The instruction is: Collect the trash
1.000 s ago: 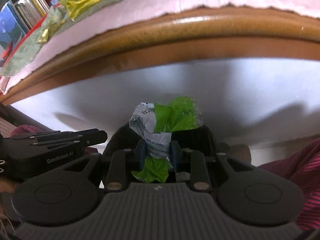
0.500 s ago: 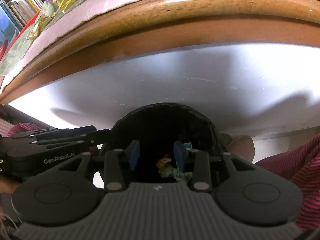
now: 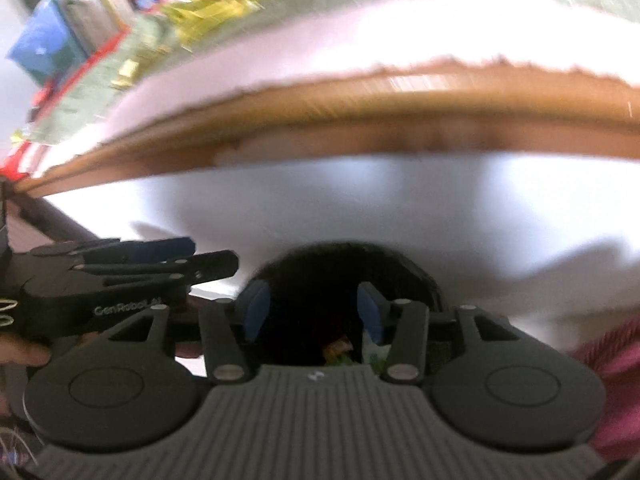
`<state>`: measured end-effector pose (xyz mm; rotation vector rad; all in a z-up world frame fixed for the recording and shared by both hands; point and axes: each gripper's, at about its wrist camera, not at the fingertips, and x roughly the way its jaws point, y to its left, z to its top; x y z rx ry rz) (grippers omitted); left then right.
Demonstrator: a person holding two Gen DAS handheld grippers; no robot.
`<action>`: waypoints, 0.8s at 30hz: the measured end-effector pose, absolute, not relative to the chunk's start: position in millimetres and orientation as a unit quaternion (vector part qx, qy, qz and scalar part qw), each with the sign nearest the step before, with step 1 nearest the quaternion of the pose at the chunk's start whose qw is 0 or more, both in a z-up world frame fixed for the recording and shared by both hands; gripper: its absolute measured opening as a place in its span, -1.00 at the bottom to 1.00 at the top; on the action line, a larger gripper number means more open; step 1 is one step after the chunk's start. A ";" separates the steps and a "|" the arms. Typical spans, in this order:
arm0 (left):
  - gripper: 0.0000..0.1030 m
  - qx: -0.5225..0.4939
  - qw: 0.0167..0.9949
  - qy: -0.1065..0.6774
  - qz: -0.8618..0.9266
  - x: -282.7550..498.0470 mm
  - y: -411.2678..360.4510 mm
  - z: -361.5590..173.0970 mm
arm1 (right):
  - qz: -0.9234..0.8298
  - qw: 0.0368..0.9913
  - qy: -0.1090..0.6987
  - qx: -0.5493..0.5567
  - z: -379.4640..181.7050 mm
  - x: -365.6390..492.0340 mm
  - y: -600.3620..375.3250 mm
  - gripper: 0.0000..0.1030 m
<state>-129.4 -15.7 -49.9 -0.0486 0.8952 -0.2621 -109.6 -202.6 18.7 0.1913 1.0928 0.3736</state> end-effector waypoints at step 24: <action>0.43 0.006 0.967 0.256 -0.004 -58.5 46.9 35.3 | 0.204 0.932 0.298 0.040 122.5 -9.6 -174.0 0.69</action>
